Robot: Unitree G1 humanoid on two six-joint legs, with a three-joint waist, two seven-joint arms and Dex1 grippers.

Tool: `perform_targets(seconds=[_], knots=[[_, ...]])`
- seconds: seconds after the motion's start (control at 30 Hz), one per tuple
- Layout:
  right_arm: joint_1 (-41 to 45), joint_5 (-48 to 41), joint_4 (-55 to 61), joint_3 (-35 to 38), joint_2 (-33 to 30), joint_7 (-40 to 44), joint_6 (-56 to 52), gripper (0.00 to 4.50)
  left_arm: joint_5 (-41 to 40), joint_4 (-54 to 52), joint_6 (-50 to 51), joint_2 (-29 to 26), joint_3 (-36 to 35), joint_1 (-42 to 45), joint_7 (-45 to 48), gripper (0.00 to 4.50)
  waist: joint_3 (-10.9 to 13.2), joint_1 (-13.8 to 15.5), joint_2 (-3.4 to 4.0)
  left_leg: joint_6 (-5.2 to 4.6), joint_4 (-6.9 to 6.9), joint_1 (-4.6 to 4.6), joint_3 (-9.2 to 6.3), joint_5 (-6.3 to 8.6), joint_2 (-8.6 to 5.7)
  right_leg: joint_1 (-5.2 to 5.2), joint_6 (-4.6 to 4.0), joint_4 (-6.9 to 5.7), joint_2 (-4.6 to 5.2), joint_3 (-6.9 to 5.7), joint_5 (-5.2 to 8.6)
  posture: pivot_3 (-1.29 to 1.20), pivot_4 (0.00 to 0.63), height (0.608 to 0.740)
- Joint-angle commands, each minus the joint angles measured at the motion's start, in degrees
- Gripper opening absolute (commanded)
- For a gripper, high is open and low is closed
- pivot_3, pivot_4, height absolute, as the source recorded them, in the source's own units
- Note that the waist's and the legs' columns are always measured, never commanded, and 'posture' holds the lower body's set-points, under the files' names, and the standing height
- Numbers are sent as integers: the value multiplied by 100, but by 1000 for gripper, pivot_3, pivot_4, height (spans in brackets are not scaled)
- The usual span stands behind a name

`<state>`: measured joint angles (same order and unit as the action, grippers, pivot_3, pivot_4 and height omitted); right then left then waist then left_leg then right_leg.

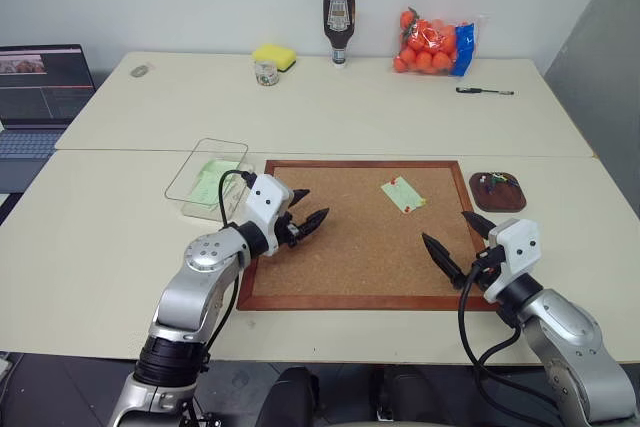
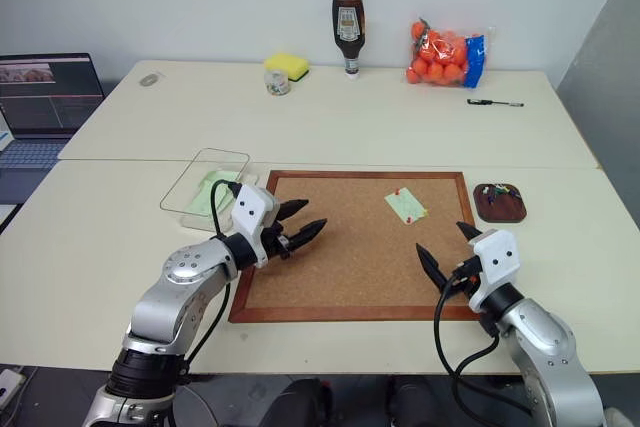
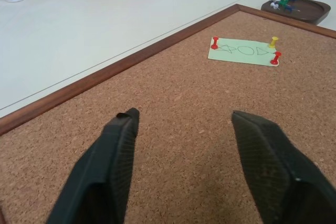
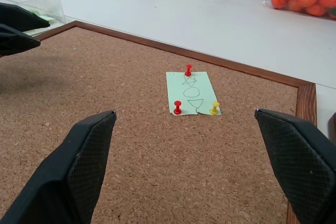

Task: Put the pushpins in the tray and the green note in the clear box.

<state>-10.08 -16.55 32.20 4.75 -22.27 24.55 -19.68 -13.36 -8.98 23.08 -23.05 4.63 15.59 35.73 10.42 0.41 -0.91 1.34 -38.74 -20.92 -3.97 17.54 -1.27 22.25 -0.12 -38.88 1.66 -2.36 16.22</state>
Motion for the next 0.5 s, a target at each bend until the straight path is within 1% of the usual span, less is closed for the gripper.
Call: perform_targets(seconds=[0.03, 0.33, 0.37, 0.5], knots=[[162, -48, 155, 25, -25, -57, -111, 4500, 108, 128, -176, -31, 136, 114, 124, 1965, 1, 0, -1, 0, 0, 0, 0, 0, 0, 0, 0, 0, 0, 0, 0, 0, 150, 740], [581, -107, 120, -73, -26, -96, -387, 4500, 282, 658, -312, 23, 330, 238, 202, 150, 2, -8, 0, 0, 0, 0, 0, 0, 0, 1, 0, -1, 0, 0, 0, 0, 150, 740], [639, -101, 97, -97, -27, -87, -413, 4500, 298, 709, -323, 27, 339, 237, 209, 32, 2, -8, 0, 0, 0, 0, 0, 0, 0, 1, 0, -1, 0, 0, 0, 0, 150, 740], [819, -40, -12, -187, -29, -82, -472, 4500, 347, 839, -368, 45, 349, 245, 228, 14, 2, -10, -1, 0, 0, 0, 0, 0, 0, 2, 0, 0, 0, 0, 0, 0, 150, 740]])
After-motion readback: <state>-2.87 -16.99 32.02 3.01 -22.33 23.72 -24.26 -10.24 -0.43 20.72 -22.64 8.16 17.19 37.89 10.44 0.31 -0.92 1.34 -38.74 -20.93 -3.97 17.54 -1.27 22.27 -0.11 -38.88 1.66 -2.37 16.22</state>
